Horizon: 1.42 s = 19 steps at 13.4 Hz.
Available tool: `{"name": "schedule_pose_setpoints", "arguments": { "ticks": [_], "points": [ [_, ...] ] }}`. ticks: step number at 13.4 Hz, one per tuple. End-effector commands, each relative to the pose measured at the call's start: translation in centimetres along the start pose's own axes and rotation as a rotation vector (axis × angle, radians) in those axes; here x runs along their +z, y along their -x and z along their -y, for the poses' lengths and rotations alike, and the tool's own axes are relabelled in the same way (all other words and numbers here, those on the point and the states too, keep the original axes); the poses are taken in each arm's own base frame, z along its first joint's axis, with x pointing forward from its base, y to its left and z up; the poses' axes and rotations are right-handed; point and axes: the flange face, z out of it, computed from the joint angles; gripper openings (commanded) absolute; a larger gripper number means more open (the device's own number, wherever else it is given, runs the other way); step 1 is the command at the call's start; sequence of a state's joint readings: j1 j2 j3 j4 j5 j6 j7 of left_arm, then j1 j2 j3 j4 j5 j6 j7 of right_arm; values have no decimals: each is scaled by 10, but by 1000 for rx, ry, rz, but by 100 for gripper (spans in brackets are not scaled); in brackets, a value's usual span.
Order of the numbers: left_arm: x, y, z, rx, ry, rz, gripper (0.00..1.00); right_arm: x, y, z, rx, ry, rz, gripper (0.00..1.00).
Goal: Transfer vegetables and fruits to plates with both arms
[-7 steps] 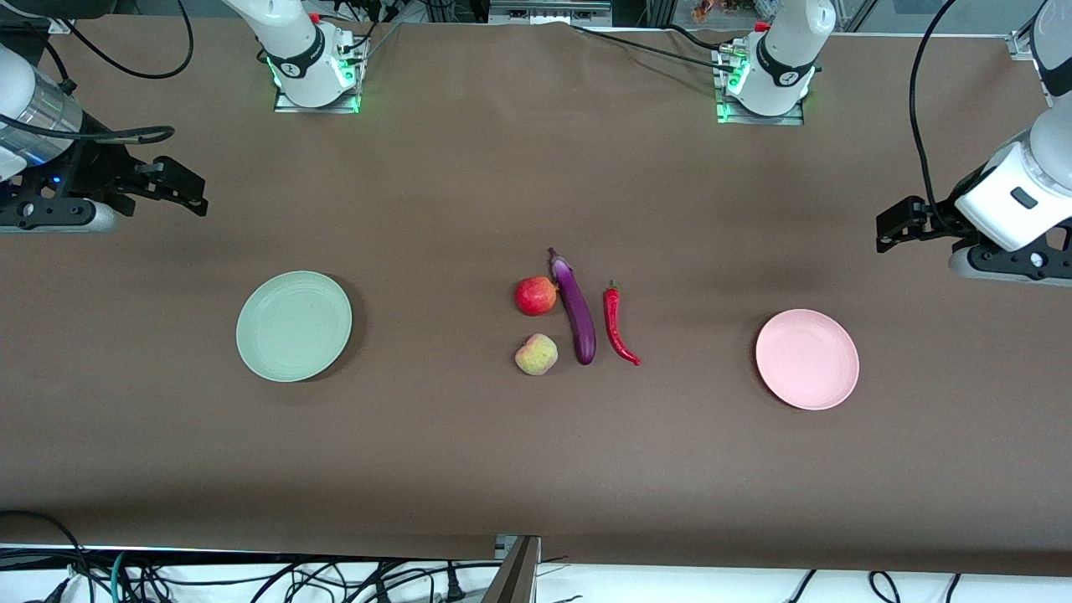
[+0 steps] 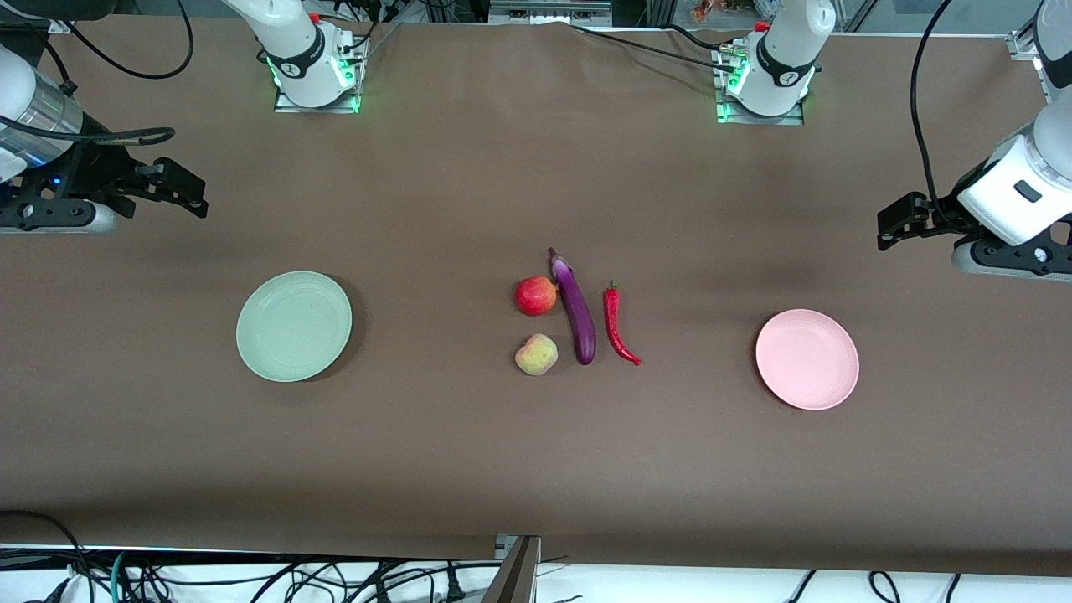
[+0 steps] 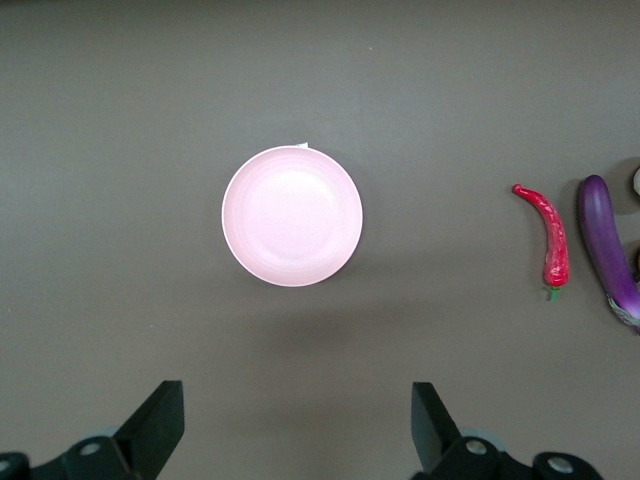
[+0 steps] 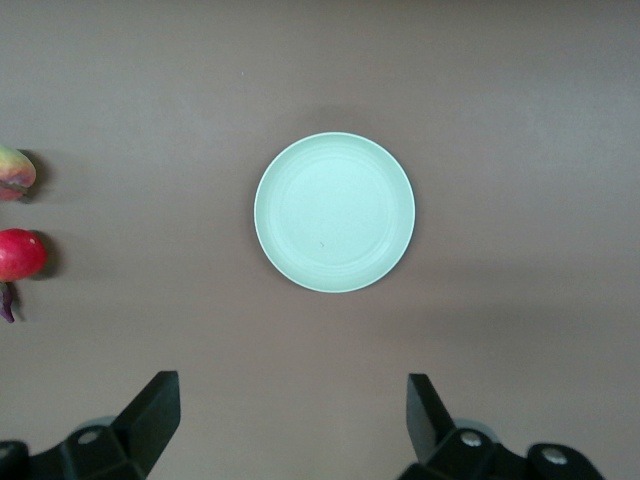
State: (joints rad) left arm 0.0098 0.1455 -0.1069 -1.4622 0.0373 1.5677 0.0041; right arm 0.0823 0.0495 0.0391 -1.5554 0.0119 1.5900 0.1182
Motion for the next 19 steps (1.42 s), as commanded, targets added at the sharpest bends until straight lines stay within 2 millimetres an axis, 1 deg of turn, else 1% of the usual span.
{"name": "schedule_pose_setpoints", "arguments": {
  "ticks": [1,2,3,4,5,6,7,8,9,10,11,12,13,14,15,16,18,19],
  "points": [
    [44,-19,-28,49,7,84,100,-5,-3,9,-15,-15,-15,100],
    [65,-29,-38,63,20,112,100,-8,0,18,-35,-13,-15,100],
    [100,-41,-55,86,27,162,100,-3,2,33,-64,-11,-2,100],
    [129,-51,-75,108,26,193,100,21,-6,48,-95,-6,41,100],
    [148,-66,-92,130,23,149,100,54,-17,70,-130,7,89,100],
    [160,-78,-90,120,37,108,100,74,-21,92,-159,5,109,100],
    [172,-84,-90,88,62,99,100,83,-26,112,-173,-2,81,100],
    [192,-86,-102,-5,110,115,100,110,-29,151,-178,-3,70,100],
    [221,-87,-115,-106,128,143,100,129,-30,178,-103,-3,60,100],
    [240,-84,-143,-171,121,160,100,158,-35,204,-15,-4,53,100],
    [258,-80,-161,-231,109,176,100,186,-35,236,35,-15,32,100],
    [272,-80,-175,-269,110,175,100,214,-30,271,93,-27,11,100],
    [291,-75,-196,-294,118,182,100,242,-27,296,165,-40,-7,100],
    [309,-68,-215,-304,131,155,100,263,-23,318,205,-60,-28,100],
    [331,-58,-233,-288,140,122,100,280,-21,330,243,-76,-39,100],
    [350,-52,-243,-260,144,100,100,296,-18,340,295,-86,-32,100],
    [376,-50,-252,-248,140,99,100,319,-3,368,357,-139,-9,100],
    [383,-48,-268,-235,157,76,100,328,0,372,375,-143,8,100]
  ]
}}
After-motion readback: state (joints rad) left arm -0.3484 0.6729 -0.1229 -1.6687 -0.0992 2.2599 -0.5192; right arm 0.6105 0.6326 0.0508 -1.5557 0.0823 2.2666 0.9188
